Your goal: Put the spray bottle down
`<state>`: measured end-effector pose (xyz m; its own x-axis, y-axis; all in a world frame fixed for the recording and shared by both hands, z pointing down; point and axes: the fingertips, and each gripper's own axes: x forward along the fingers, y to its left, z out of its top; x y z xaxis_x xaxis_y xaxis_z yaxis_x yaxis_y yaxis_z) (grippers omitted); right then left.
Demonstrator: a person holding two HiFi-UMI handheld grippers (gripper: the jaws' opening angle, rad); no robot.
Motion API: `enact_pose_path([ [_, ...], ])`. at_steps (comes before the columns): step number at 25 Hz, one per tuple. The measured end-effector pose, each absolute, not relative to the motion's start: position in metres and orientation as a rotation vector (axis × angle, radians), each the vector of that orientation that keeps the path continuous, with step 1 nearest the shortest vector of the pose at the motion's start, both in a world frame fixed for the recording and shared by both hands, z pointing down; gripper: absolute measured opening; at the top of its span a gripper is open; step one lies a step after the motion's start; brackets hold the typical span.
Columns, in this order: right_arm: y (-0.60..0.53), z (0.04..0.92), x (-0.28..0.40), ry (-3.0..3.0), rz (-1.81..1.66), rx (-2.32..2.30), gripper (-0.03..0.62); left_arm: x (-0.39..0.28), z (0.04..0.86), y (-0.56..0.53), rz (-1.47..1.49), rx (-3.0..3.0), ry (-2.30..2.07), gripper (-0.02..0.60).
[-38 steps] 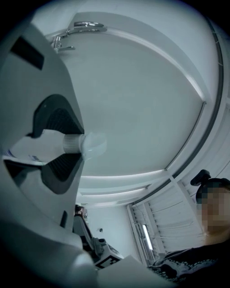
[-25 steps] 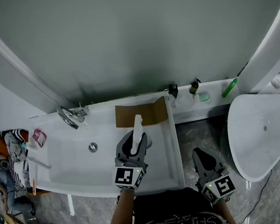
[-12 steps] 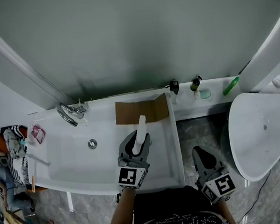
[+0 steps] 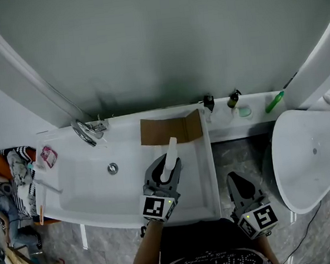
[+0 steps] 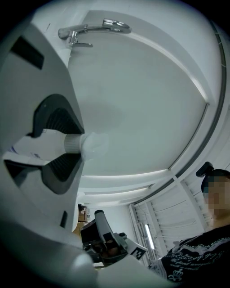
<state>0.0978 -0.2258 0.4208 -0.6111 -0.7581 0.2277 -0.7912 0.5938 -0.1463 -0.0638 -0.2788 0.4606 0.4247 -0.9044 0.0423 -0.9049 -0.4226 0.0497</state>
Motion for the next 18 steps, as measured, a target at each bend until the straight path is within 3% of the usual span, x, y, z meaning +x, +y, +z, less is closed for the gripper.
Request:
enact_pose_path([
  [7, -0.221, 0.418, 0.101, -2.670, 0.352, 1.326, 0.028, -0.062, 0.456, -0.280, -0.015, 2.607, -1.658, 0.145],
  [10, -0.219, 0.418, 0.101, -2.672, 0.352, 1.328, 0.028, -0.063, 0.458, -0.276, 0.028, 2.604, -1.634, 0.201],
  [18, -0.217, 0.415, 0.098, -2.689, 0.339, 1.306, 0.028, -0.071, 0.440, -0.258, -0.006, 2.604, -1.632, 0.204],
])
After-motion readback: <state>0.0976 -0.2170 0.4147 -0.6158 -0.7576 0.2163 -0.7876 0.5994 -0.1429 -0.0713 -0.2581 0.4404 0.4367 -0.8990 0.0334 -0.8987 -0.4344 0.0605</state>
